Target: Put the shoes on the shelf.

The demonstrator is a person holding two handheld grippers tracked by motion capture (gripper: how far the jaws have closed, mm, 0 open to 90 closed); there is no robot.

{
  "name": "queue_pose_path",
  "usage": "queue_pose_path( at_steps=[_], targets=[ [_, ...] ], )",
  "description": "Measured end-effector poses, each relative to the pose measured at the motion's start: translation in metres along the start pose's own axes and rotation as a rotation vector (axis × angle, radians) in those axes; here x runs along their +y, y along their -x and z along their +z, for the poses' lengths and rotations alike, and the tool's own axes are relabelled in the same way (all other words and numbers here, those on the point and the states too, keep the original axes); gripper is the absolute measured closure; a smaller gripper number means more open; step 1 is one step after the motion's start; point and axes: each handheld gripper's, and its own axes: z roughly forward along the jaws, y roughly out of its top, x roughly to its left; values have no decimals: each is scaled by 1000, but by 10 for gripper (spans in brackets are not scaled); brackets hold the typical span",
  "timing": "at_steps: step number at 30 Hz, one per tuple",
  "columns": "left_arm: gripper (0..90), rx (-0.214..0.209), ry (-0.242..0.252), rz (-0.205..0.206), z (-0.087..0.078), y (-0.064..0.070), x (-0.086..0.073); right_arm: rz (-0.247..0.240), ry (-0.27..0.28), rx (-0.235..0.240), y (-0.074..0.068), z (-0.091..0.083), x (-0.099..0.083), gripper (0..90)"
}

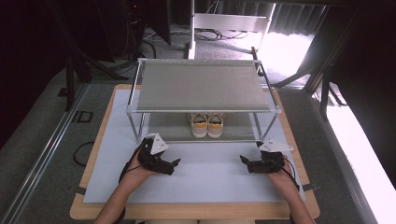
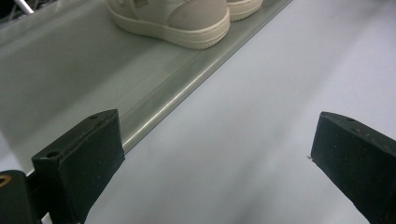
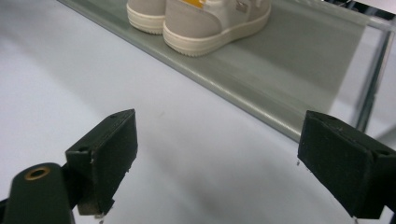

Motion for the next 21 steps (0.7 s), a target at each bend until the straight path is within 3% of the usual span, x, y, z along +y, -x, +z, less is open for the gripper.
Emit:
queue_pose_path(
  at_steps=[11, 21],
  targets=[
    [21, 18, 19, -34, -13, -4, -17, 34, -2, -45, 14, -18, -17, 117],
    [21, 81, 40, -57, -30, -10, -34, 50, 10, -94, 24, -33, -33, 117]
  ],
)
